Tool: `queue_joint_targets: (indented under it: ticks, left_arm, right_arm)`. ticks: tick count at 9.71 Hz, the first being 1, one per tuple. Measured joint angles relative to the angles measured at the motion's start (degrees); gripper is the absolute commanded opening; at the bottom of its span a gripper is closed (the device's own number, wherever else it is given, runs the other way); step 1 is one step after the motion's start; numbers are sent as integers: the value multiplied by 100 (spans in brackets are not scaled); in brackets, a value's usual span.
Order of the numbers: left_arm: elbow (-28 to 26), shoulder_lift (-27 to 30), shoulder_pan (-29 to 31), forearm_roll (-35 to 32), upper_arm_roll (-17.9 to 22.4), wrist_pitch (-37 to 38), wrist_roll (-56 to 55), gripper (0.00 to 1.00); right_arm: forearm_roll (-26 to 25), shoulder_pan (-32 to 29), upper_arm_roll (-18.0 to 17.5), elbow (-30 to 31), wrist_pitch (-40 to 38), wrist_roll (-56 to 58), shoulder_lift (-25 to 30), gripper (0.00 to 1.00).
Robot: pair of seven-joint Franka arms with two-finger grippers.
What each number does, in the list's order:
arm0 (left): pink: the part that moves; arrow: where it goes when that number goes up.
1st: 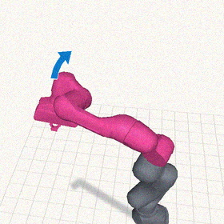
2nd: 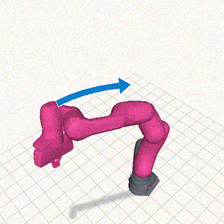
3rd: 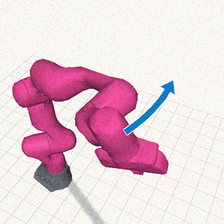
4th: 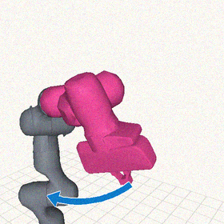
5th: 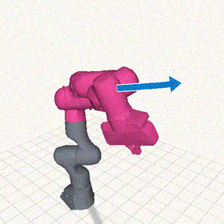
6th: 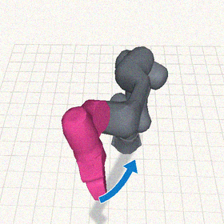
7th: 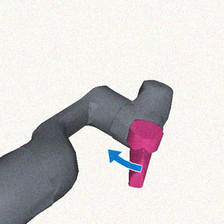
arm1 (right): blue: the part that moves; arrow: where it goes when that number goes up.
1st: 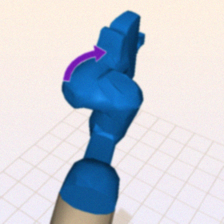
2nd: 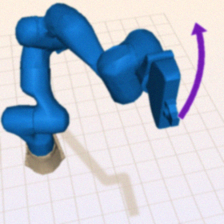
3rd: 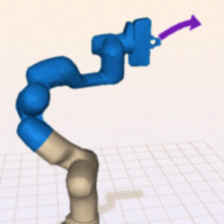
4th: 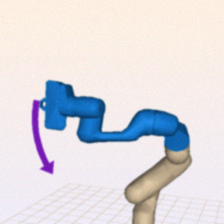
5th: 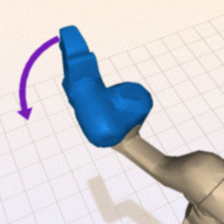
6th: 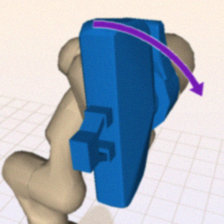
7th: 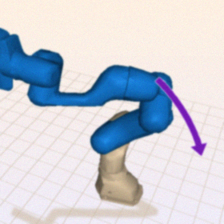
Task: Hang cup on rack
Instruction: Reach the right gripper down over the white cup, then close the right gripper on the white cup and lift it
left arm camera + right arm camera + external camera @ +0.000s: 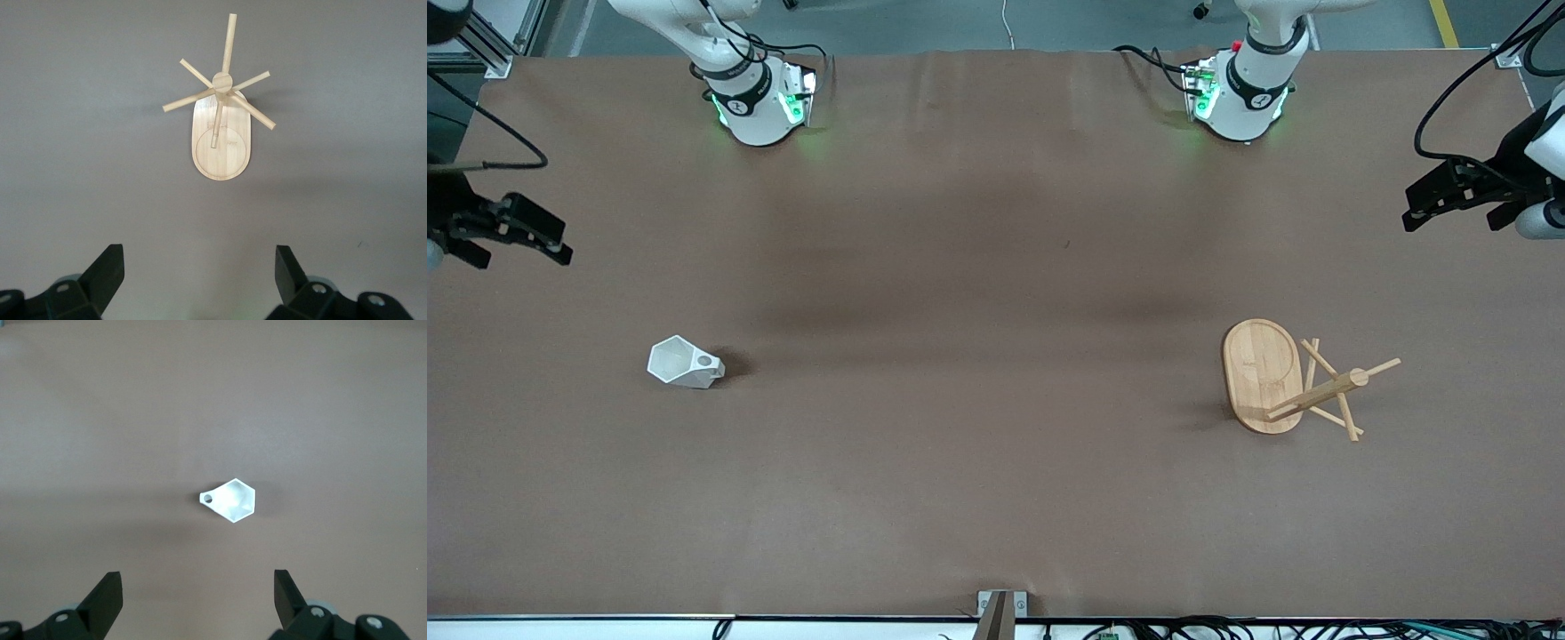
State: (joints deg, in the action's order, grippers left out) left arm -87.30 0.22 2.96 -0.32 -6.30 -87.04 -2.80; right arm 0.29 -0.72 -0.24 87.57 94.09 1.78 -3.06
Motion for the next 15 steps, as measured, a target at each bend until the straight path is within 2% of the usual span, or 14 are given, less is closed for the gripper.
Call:
queue_joint_targets:
  ticks: [2,5,9,11,15]
  left_arm:
    - [25,-64,-53,0,-28,0,6,100]
    - [194,-118,-70,0,-56,4,6,100]
    - [498,-341,-100,0,-91,5,7,100]
    - [529,-365,-75,0,-85,5,7,100]
    - [542,-366,-64,0,-84,12,7,100]
  right_arm:
    - [-105,-86,19,102,330,3,-456,100]
    - [-135,-272,25,495,1242,338,-1054,100]
    - [-135,-429,26,1845,2807,898,-1232,100]
    - [-135,-492,27,2367,3202,1041,-1290,100]
    - [-135,-643,22,2654,3509,1210,-1594,100]
